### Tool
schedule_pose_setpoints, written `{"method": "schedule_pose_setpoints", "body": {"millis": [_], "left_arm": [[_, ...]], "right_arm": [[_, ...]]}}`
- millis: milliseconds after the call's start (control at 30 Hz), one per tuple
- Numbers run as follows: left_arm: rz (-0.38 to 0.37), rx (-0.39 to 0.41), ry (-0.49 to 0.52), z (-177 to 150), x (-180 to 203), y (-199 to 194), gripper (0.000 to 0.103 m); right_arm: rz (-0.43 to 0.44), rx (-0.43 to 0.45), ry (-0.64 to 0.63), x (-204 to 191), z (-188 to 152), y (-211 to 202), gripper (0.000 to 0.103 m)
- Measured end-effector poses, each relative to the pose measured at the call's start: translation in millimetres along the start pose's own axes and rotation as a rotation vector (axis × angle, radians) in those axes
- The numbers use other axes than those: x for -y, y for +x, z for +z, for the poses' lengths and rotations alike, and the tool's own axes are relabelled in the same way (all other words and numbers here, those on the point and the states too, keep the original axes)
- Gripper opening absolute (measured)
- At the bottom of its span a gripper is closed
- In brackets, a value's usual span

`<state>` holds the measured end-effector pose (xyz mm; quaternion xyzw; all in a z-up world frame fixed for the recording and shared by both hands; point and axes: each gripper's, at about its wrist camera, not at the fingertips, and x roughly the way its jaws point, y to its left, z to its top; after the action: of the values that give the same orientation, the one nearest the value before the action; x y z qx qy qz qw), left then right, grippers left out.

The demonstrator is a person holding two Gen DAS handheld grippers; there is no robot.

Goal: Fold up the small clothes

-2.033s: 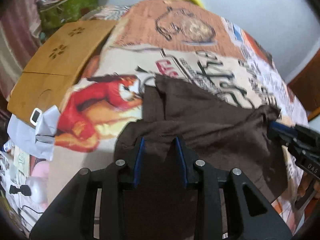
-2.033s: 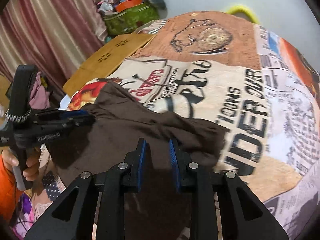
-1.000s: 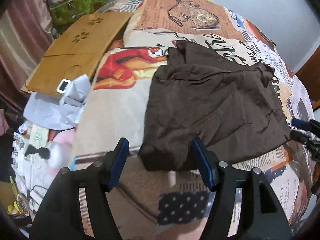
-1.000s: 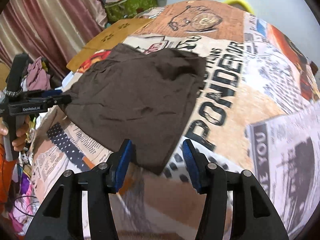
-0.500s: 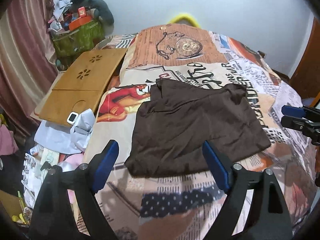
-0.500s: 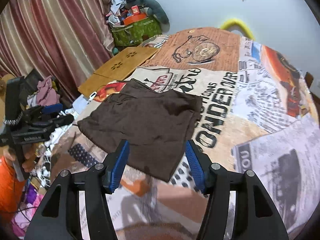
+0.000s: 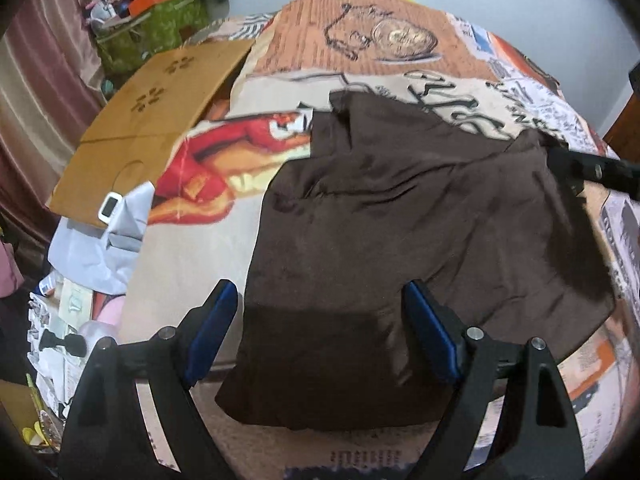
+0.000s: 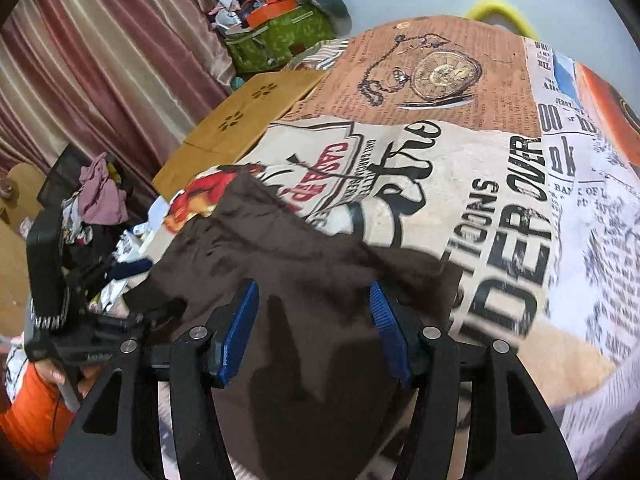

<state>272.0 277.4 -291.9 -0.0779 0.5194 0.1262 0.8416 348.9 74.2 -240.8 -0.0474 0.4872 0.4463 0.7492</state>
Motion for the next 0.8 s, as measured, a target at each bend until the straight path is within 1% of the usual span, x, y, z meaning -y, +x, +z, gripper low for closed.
{"method": "schedule_pose_setpoints", "body": {"millis": [167,267,333,400,500,533,567,600,667,733,800], "left_arm": [[-0.064,-0.011,-0.058,-3.8,-12.1,6.4,0.086],[-0.080,-0.016,-0.073,-6.9,-14.8,9.1,0.088],[-0.079,-0.016,-0.068,-9.0,-13.9,9.1,0.088],[-0.077,-0.015,-0.068,-9.9,-12.9,8.8,0.088],[-0.067,-0.020,-0.063,-8.2,-10.9,9.0,0.088],[-0.062,-0.019,-0.060,-7.4,-10.3,8.3,0.088],[-0.051,-0.014,-0.051,-6.8,-8.6,6.4,0.088],[-0.036,-0.007,-0.038,-6.4,-6.6,3.1,0.088],[-0.026,0.012,-0.018,-4.5,-2.6,-5.7,0.088],[-0.023,0.058,-0.005,-2.0,2.2,-25.0,0.088],[-0.032,0.126,-0.007,2.2,5.5,-53.1,0.088]], "right_arm": [[0.002,0.009,0.071,20.4,2.1,12.6,0.053],[-0.005,0.048,0.093,22.3,-1.3,8.4,0.053],[-0.015,0.056,0.095,22.9,0.5,5.8,0.053],[-0.051,0.070,0.083,23.0,1.0,-0.4,0.053],[-0.090,0.068,0.064,27.0,4.8,-6.0,0.054],[-0.113,0.062,0.061,28.4,6.2,-5.6,0.054],[-0.170,0.055,0.054,29.3,6.4,-9.2,0.054],[-0.191,0.055,0.051,30.7,6.6,-11.7,0.054],[-0.188,0.065,0.057,32.7,5.1,-22.6,0.054],[-0.197,0.089,0.040,26.9,3.3,-37.7,0.054],[-0.198,0.122,0.005,15.3,0.5,-55.8,0.054]]}}
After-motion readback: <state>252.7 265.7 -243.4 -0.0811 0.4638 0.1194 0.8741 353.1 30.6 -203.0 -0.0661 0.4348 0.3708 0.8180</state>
